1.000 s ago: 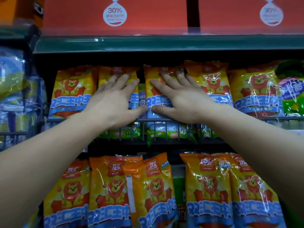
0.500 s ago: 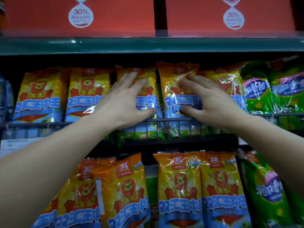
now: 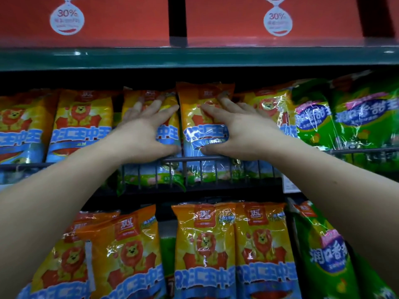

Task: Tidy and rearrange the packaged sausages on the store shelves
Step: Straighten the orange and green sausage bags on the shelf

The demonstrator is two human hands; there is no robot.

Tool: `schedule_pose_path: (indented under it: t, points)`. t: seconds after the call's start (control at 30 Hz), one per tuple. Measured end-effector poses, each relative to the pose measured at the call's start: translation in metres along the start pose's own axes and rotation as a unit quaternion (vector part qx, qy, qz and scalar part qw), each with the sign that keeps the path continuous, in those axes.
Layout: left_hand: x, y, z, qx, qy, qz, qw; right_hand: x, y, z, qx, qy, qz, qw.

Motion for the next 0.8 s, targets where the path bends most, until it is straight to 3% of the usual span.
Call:
schedule_pose_path:
  t: [0.27, 0.37, 0.47, 0.6, 0.7, 0.8]
  points:
    - [-0.002, 0.000, 0.006, -0.018, 0.014, 0.008, 1.000, -0.003, 0.005, 0.000, 0.042, 0.046, 0.061, 0.996]
    - [-0.007, 0.006, 0.010, -0.034, 0.003, 0.054, 0.998, -0.023, 0.026, 0.016, 0.097, 0.080, 0.186, 0.974]
    - [-0.011, 0.015, 0.026, -0.026, -0.021, 0.111, 0.993, -0.048, 0.044, 0.060, 0.118, 0.015, 0.313, 0.942]
    - [-0.007, 0.013, 0.070, 0.001, -0.077, 0.116, 0.990, -0.052, 0.030, 0.125, 0.158, -0.126, 0.246, 0.948]
    - [0.005, 0.003, 0.098, -0.015, -0.092, 0.084, 0.992, -0.048, 0.019, 0.137, 0.262, -0.093, 0.173, 0.945]
    - [0.019, -0.011, 0.121, -0.009, -0.103, 0.058, 0.993, -0.044, 0.020, 0.131, 0.290, -0.048, 0.140, 0.945]
Point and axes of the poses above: each hand's wrist, its own x-axis towards the middle knuckle, its own y-axis out of the back of the hand, z = x × y, the point moved 10 cm from there along x, towards the middle knuckle, and after that the axes turned 9 degrees about -z, right-handed, at the moved point
